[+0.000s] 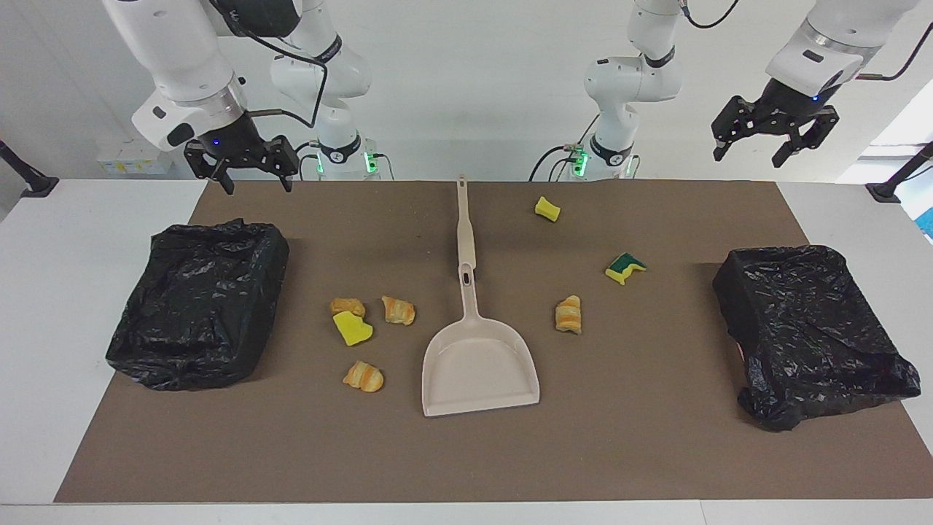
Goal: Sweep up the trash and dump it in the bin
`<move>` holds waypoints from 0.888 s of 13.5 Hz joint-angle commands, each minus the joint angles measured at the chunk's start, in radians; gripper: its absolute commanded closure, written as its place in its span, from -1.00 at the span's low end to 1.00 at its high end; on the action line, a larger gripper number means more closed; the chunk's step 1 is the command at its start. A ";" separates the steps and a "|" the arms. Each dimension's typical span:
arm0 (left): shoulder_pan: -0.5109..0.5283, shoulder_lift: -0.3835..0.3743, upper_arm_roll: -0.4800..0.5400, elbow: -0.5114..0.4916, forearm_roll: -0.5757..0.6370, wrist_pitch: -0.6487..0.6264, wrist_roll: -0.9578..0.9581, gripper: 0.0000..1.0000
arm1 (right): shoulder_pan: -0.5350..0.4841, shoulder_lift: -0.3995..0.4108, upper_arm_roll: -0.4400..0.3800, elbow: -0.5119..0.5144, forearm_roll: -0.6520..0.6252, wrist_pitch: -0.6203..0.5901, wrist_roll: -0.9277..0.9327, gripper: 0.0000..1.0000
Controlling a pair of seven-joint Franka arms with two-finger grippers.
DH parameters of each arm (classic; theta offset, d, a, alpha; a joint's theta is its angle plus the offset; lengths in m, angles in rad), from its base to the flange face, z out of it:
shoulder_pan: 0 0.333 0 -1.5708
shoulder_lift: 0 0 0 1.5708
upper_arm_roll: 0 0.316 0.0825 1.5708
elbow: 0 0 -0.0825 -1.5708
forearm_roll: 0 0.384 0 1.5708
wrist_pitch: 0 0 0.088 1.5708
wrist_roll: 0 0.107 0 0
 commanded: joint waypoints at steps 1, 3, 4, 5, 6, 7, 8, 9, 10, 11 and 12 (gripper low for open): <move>-0.008 -0.022 0.003 -0.033 0.006 0.033 -0.005 -1.00 | 0.014 -0.007 0.004 -0.020 0.001 0.023 0.046 -1.00; -0.008 -0.031 0.003 -0.049 0.006 0.044 -0.005 -1.00 | 0.017 -0.007 0.004 -0.023 0.003 0.024 0.056 -1.00; -0.008 -0.036 0.003 -0.054 0.006 0.052 -0.005 -1.00 | 0.019 -0.007 0.004 -0.024 0.003 0.027 0.060 -1.00; -0.008 -0.037 0.003 -0.056 0.006 0.055 -0.005 -1.00 | 0.019 -0.007 0.004 -0.024 0.004 0.029 0.060 -1.00; -0.007 -0.037 0.003 -0.054 0.006 0.056 -0.002 -1.00 | 0.019 -0.007 0.004 -0.026 0.009 0.029 0.061 -1.00; -0.005 -0.036 0.003 -0.056 0.006 0.058 0.002 -1.00 | 0.021 -0.007 0.004 -0.026 0.009 0.030 0.066 -1.00; -0.001 -0.036 0.003 -0.054 0.006 0.062 0.005 -1.00 | 0.028 -0.007 0.004 -0.030 0.009 0.034 0.069 -1.00; 0.001 -0.036 0.003 -0.056 0.006 0.062 0.006 -1.00 | 0.033 -0.009 0.004 -0.038 0.010 0.035 0.073 -1.00; 0.001 -0.036 0.003 -0.054 0.006 0.062 0.006 -1.00 | 0.034 -0.009 0.004 -0.038 0.009 0.037 0.078 -1.00; 0.003 -0.036 0.003 -0.054 0.006 0.062 0.007 -1.00 | 0.034 -0.009 0.004 -0.039 0.010 0.041 0.076 -1.00; 0.004 -0.036 0.003 -0.054 0.006 0.064 0.007 -1.00 | 0.034 -0.009 0.004 -0.041 0.009 0.041 0.076 -1.00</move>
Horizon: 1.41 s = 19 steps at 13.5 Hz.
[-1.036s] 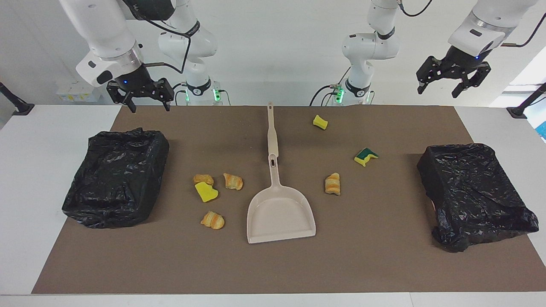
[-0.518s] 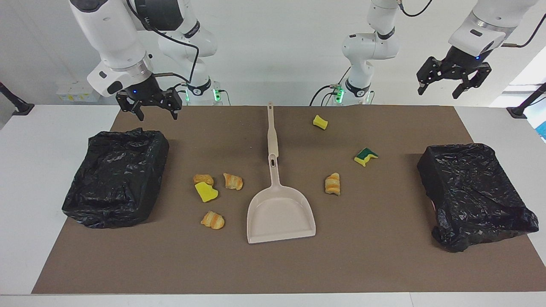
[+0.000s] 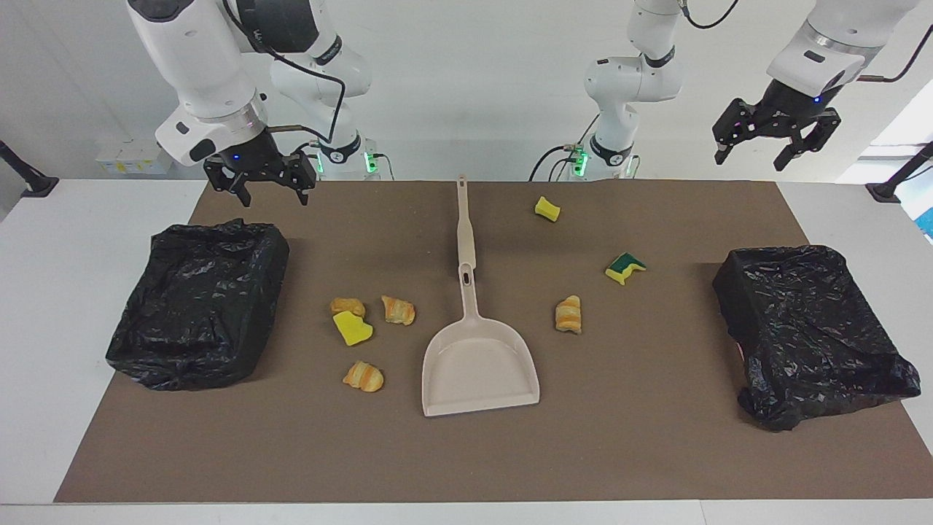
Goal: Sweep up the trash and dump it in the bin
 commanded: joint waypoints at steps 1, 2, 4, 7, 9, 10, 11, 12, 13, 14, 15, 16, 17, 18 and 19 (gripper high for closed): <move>0.004 -0.030 0.001 -0.041 0.006 0.034 0.007 -1.00 | -0.001 -0.009 0.002 -0.024 0.008 0.026 0.025 -1.00; 0.004 -0.030 0.001 -0.041 0.006 0.035 0.007 -1.00 | -0.001 -0.009 0.002 -0.024 0.010 0.026 0.025 -1.00; -0.002 -0.030 0.001 -0.041 0.006 0.035 0.005 -1.00 | 0.001 -0.011 0.002 -0.027 0.010 0.027 0.027 -1.00; -0.010 -0.030 0.001 -0.043 0.006 0.035 -0.007 -1.00 | 0.021 -0.015 0.002 -0.038 0.013 0.037 0.048 -1.00; -0.012 -0.036 -0.002 -0.053 0.002 0.034 -0.009 -1.00 | 0.021 -0.015 0.004 -0.041 0.014 0.050 0.048 -1.00; -0.018 -0.046 -0.013 -0.067 0.000 0.035 -0.010 -1.00 | 0.025 -0.012 0.003 -0.041 0.014 0.052 0.048 -1.00; -0.021 -0.058 -0.020 -0.085 0.000 0.034 -0.012 -1.00 | 0.036 -0.012 0.002 -0.045 0.016 0.055 0.048 -1.00; -0.033 -0.064 -0.034 -0.104 0.000 0.035 -0.012 -1.00 | 0.039 -0.015 0.002 -0.048 0.016 0.053 0.048 -1.00; -0.044 -0.075 -0.045 -0.125 0.000 0.035 -0.018 -1.00 | 0.040 -0.017 0.002 -0.053 0.016 0.056 0.050 -1.00; -0.064 -0.087 -0.047 -0.148 0.000 0.035 -0.019 -1.00 | 0.039 -0.015 0.002 -0.051 0.016 0.057 0.049 -1.00; -0.093 -0.098 -0.051 -0.183 0.000 0.037 -0.024 -1.00 | 0.039 -0.015 0.002 -0.051 0.016 0.061 0.048 -1.00; -0.120 -0.122 -0.051 -0.223 -0.001 0.042 -0.045 -1.00 | 0.039 -0.012 0.002 -0.053 0.016 0.069 0.048 -1.00; -0.153 -0.148 -0.051 -0.272 -0.003 0.067 -0.070 -1.00 | 0.039 -0.014 0.002 -0.058 0.014 0.070 0.048 -1.00; -0.180 -0.180 -0.051 -0.327 -0.003 0.100 -0.103 -1.00 | 0.042 -0.014 0.002 -0.058 0.014 0.073 0.050 -1.00; -0.212 -0.203 -0.053 -0.375 -0.003 0.127 -0.137 -1.00 | 0.050 -0.011 0.004 -0.056 0.016 0.075 0.050 -1.00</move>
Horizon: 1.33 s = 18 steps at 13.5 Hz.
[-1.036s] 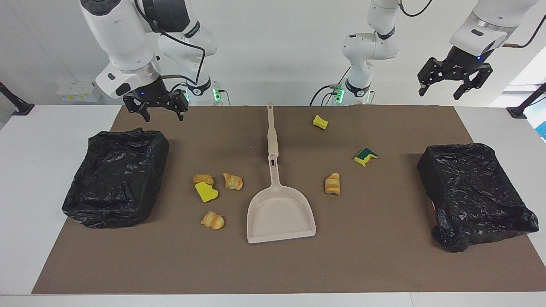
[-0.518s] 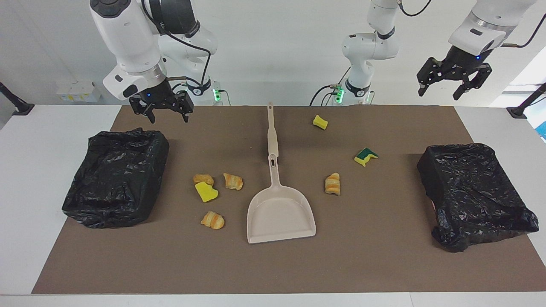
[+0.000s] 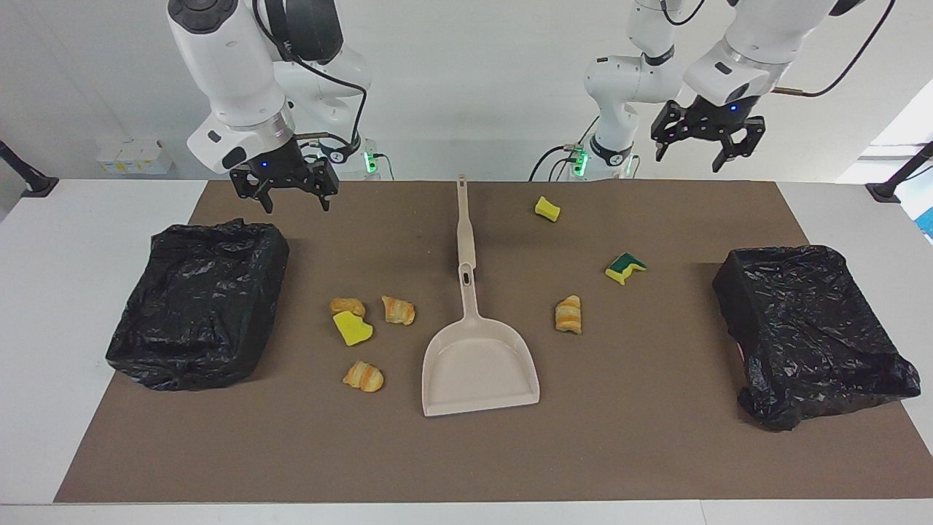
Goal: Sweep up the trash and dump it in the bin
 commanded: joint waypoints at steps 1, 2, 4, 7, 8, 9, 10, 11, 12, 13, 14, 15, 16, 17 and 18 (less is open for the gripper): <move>-0.085 -0.110 0.012 -0.178 -0.001 0.090 -0.077 -1.00 | 0.019 -0.011 0.001 -0.024 0.015 0.029 0.026 -1.00; -0.108 -0.112 0.012 -0.196 -0.002 0.093 -0.089 -1.00 | 0.024 -0.009 0.003 -0.025 0.015 0.047 0.034 -1.00; -0.152 -0.111 0.011 -0.225 -0.002 0.111 -0.114 -1.00 | 0.038 -0.008 0.001 -0.025 0.015 0.055 0.042 -1.00; -0.220 -0.117 0.011 -0.286 -0.005 0.171 -0.199 -1.00 | 0.064 0.012 0.001 -0.024 0.016 0.084 0.045 -1.00; -0.241 -0.118 0.011 -0.307 -0.005 0.191 -0.224 -1.00 | 0.076 0.024 0.001 -0.014 0.018 0.082 0.045 -1.00; -0.264 -0.126 0.011 -0.330 -0.013 0.208 -0.242 -1.00 | 0.081 0.043 0.003 -0.013 0.021 0.082 0.045 -1.00; -0.281 -0.135 0.011 -0.360 -0.018 0.229 -0.259 -1.00 | 0.085 0.063 0.003 -0.007 0.018 0.081 0.045 -1.00; -0.301 -0.155 0.011 -0.392 -0.021 0.258 -0.278 -1.00 | 0.105 0.095 0.004 0.018 0.015 0.081 0.045 -1.00; -0.324 -0.170 0.011 -0.427 -0.025 0.284 -0.292 -1.00 | 0.127 0.123 0.004 0.036 0.010 0.082 0.046 -1.00; -0.353 -0.173 0.011 -0.458 -0.025 0.312 -0.318 -1.00 | 0.141 0.162 0.004 0.067 0.010 0.094 0.057 -1.00; -0.379 -0.173 0.011 -0.475 -0.027 0.337 -0.348 -1.00 | 0.147 0.196 0.006 0.081 0.011 0.133 0.071 -1.00; -0.392 -0.173 0.011 -0.489 -0.027 0.358 -0.370 -1.00 | 0.153 0.218 0.017 0.082 0.010 0.172 0.072 -1.00; -0.399 -0.173 0.009 -0.493 -0.037 0.366 -0.379 -1.00 | 0.161 0.242 0.030 0.082 0.010 0.214 0.074 -1.00; -0.409 -0.170 0.009 -0.493 -0.048 0.377 -0.381 -1.00 | 0.177 0.264 0.029 0.084 0.008 0.240 0.089 -1.00; -0.428 -0.161 0.009 -0.504 -0.050 0.390 -0.390 -1.00 | 0.191 0.285 0.031 0.094 0.008 0.251 0.120 -1.00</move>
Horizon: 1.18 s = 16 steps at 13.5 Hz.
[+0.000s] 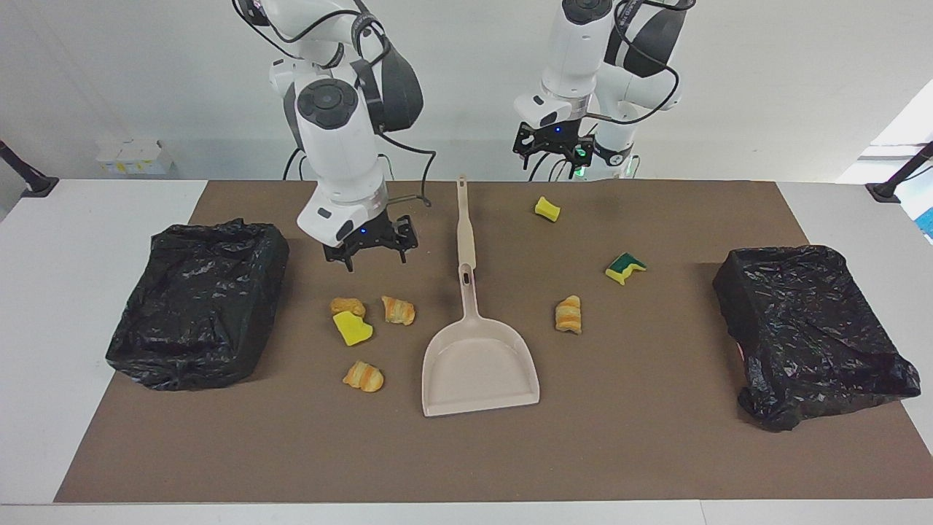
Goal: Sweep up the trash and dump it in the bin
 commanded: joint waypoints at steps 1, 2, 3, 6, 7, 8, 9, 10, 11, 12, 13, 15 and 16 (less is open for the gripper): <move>-0.070 -0.026 0.017 -0.075 -0.015 0.078 -0.060 -1.00 | 0.042 0.071 0.007 0.050 0.006 0.043 0.080 -1.00; -0.090 -0.029 0.017 -0.102 -0.015 0.118 -0.091 -1.00 | 0.059 0.090 0.007 0.049 0.007 0.082 0.101 -1.00; -0.113 -0.025 0.017 -0.112 -0.015 0.138 -0.111 -1.00 | 0.078 0.109 0.007 0.049 0.007 0.108 0.118 -1.00; -0.159 -0.020 0.016 -0.132 -0.015 0.176 -0.159 -1.00 | 0.090 0.142 0.008 0.040 0.033 0.177 0.131 -1.00; -0.185 0.010 0.016 -0.132 -0.015 0.193 -0.177 -1.00 | 0.088 0.153 0.008 0.038 0.052 0.194 0.129 -1.00; -0.220 0.053 0.017 -0.133 -0.015 0.228 -0.218 -1.00 | 0.095 0.153 0.008 0.023 0.055 0.224 0.128 -1.00; -0.252 0.102 0.016 -0.133 -0.015 0.282 -0.266 -1.00 | 0.102 0.154 0.008 0.006 0.057 0.241 0.128 -1.00; -0.275 0.139 0.017 -0.140 -0.015 0.341 -0.309 -1.00 | 0.114 0.156 0.008 -0.008 0.055 0.261 0.131 -1.00; -0.286 0.167 0.016 -0.140 -0.015 0.381 -0.335 -1.00 | 0.125 0.156 0.008 -0.028 0.054 0.283 0.129 -1.00; -0.300 0.190 0.016 -0.140 -0.015 0.405 -0.349 -1.00 | 0.121 0.156 0.008 -0.043 0.054 0.295 0.120 -1.00; -0.305 0.210 0.016 -0.140 -0.015 0.417 -0.360 -1.00 | 0.119 0.154 0.008 -0.054 0.054 0.298 0.120 -1.00; -0.305 0.224 0.016 -0.140 -0.015 0.431 -0.364 -1.00 | 0.121 0.154 0.008 -0.056 0.055 0.298 0.120 -1.00; -0.311 0.239 0.016 -0.141 -0.015 0.435 -0.395 -1.00 | 0.121 0.151 0.008 -0.060 0.057 0.298 0.120 -1.00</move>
